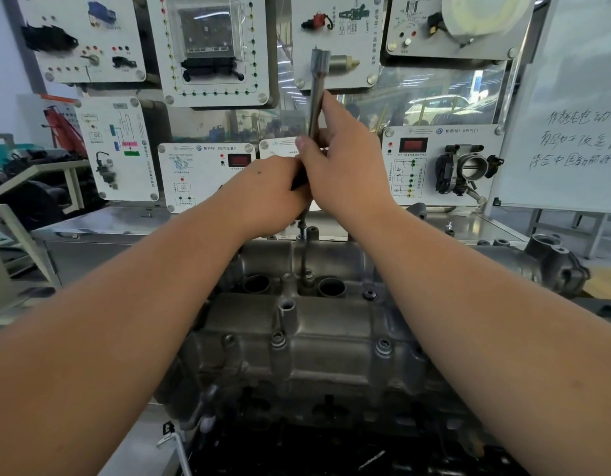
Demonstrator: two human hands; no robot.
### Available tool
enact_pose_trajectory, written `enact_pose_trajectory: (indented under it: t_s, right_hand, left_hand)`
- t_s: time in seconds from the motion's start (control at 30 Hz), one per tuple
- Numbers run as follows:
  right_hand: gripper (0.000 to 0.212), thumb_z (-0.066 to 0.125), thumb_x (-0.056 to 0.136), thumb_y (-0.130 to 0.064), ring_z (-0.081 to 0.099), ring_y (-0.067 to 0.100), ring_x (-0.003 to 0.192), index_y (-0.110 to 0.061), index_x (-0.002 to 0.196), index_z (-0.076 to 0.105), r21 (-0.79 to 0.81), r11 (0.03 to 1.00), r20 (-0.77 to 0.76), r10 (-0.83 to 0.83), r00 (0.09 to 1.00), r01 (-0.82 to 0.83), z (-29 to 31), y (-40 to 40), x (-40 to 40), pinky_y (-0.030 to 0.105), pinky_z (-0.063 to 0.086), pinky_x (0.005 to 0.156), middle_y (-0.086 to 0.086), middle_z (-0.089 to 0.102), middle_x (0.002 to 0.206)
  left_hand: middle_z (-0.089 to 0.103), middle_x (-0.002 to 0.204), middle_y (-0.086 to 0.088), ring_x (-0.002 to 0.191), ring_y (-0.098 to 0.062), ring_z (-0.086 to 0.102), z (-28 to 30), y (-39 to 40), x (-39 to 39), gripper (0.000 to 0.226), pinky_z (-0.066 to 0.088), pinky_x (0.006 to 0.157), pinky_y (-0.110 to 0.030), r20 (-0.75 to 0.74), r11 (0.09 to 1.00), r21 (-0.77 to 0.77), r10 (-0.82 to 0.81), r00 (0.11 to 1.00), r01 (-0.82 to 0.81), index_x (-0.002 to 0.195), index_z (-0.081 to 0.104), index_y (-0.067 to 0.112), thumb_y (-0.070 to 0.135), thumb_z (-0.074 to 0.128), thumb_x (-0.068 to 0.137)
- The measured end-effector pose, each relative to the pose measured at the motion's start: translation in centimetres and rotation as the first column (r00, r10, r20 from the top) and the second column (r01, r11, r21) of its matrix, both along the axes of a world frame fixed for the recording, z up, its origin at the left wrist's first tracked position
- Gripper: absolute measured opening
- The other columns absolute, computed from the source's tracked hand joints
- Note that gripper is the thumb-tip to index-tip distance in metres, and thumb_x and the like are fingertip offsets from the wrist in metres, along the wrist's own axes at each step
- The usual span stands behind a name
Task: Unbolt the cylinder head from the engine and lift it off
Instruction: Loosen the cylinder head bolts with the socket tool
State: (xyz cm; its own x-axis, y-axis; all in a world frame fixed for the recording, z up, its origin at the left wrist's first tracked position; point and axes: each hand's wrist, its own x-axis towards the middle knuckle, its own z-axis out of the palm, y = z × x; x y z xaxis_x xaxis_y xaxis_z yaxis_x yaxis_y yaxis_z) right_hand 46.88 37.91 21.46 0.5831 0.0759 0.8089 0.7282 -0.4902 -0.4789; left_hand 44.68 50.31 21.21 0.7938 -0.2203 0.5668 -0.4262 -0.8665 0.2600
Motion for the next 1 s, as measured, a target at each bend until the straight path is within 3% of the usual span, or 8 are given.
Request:
enact_pose_trajectory:
  t_s: [0.17, 0.27, 0.4, 0.53, 0.7, 0.83, 0.9, 1.0]
  right_hand:
    - [0.061, 0.057, 0.101, -0.023, 0.063, 0.009, 0.073, -0.025, 0.156, 0.032, -0.023, 0.998, -0.015, 0.052, 0.999, -0.053, -0.27, 0.19, -0.46, 0.022, 0.051, 0.069, -0.006, 0.066, 0.079]
    - [0.041, 0.061, 0.098, -0.023, 0.062, 0.008, 0.078, -0.019, 0.138, 0.054, 0.029, 1.0, 0.034, 0.004, 0.999, -0.005, -0.12, 0.12, -0.38, 0.005, 0.043, 0.066, -0.012, 0.064, 0.088]
    - [0.016, 0.056, 0.1, -0.017, 0.05, 0.002, 0.061, -0.016, 0.115, 0.056, 0.042, 0.999, 0.002, 0.022, 1.0, -0.022, -0.02, -0.11, 0.15, 0.012, 0.034, 0.054, -0.015, 0.054, 0.066]
    - [0.055, 0.055, 0.101, -0.021, 0.057, 0.005, 0.065, -0.02, 0.153, 0.037, 0.008, 0.999, -0.018, 0.053, 0.998, -0.052, -0.17, 0.22, -0.43, 0.021, 0.046, 0.063, -0.011, 0.059, 0.069]
    - [0.027, 0.06, 0.099, -0.023, 0.058, 0.005, 0.07, -0.016, 0.125, 0.058, 0.004, 0.999, 0.05, -0.043, 0.998, 0.042, -0.04, 0.03, -0.26, 0.012, 0.04, 0.059, -0.01, 0.061, 0.076]
    - [0.047, 0.051, 0.102, -0.019, 0.05, 0.009, 0.056, -0.017, 0.148, 0.041, -0.017, 1.0, -0.006, -0.014, 1.0, 0.014, -0.06, 0.2, -0.19, 0.024, 0.041, 0.055, -0.008, 0.049, 0.06]
    - [0.06, 0.052, 0.103, -0.021, 0.057, 0.009, 0.063, -0.021, 0.158, 0.028, -0.018, 1.0, -0.01, 0.015, 1.0, -0.015, -0.25, 0.32, -0.55, 0.024, 0.047, 0.061, -0.007, 0.058, 0.068]
    - [0.047, 0.061, 0.099, -0.03, 0.064, 0.011, 0.087, -0.018, 0.143, 0.049, -0.022, 1.0, 0.02, 0.001, 1.0, 0.0, -0.3, 0.35, -0.79, 0.026, 0.049, 0.077, -0.007, 0.07, 0.096]
  left_hand:
    - [0.072, 0.071, 0.001, 0.069, -0.02, 0.071, 0.23, 0.0, 0.1, 0.024, 0.055, 0.066, -0.032, -0.024, 0.999, 0.027, 0.034, 0.999, -0.033, 0.076, 0.063, 0.024, 0.013, 0.051, 0.094]
    - [0.068, 0.066, 0.005, 0.062, -0.012, 0.067, 0.08, 0.03, 0.14, 0.027, 0.048, 0.055, -0.025, -0.005, 1.0, 0.005, 0.025, 1.0, -0.025, 0.071, 0.053, 0.033, 0.019, 0.052, 0.095]
    - [0.06, 0.053, 0.011, 0.049, -0.003, 0.056, -0.2, 0.02, 0.24, 0.033, 0.033, 0.043, -0.017, 0.004, 1.0, -0.01, -0.025, 1.0, 0.025, 0.069, 0.045, 0.029, 0.015, 0.048, 0.098]
    - [0.065, 0.063, 0.006, 0.059, -0.012, 0.063, 0.13, 0.1, 0.48, 0.03, 0.047, 0.052, -0.023, 0.011, 0.999, 0.015, 0.029, 1.0, -0.029, 0.068, 0.052, 0.029, 0.014, 0.051, 0.094]
    - [0.06, 0.056, 0.007, 0.056, -0.002, 0.062, -0.1, 0.2, 0.32, 0.031, 0.037, 0.043, -0.013, -0.009, 1.0, -0.017, -0.018, 1.0, 0.018, 0.066, 0.051, 0.03, 0.017, 0.053, 0.094]
    - [0.054, 0.05, 0.007, 0.046, -0.004, 0.05, -0.2, 0.1, 0.49, 0.034, 0.031, 0.048, -0.027, -0.016, 1.0, 0.006, 0.006, 1.0, -0.005, 0.065, 0.045, 0.027, 0.012, 0.048, 0.095]
    - [0.063, 0.06, 0.008, 0.059, -0.008, 0.062, 0.0, 0.09, 0.48, 0.031, 0.046, 0.055, -0.027, -0.022, 0.999, 0.026, 0.022, 1.0, -0.022, 0.068, 0.052, 0.028, 0.012, 0.049, 0.095]
    - [0.069, 0.065, 0.004, 0.062, -0.012, 0.069, 0.17, 0.09, 0.31, 0.027, 0.053, 0.058, -0.02, -0.028, 0.999, 0.015, 0.034, 0.999, -0.034, 0.071, 0.056, 0.03, 0.017, 0.053, 0.094]
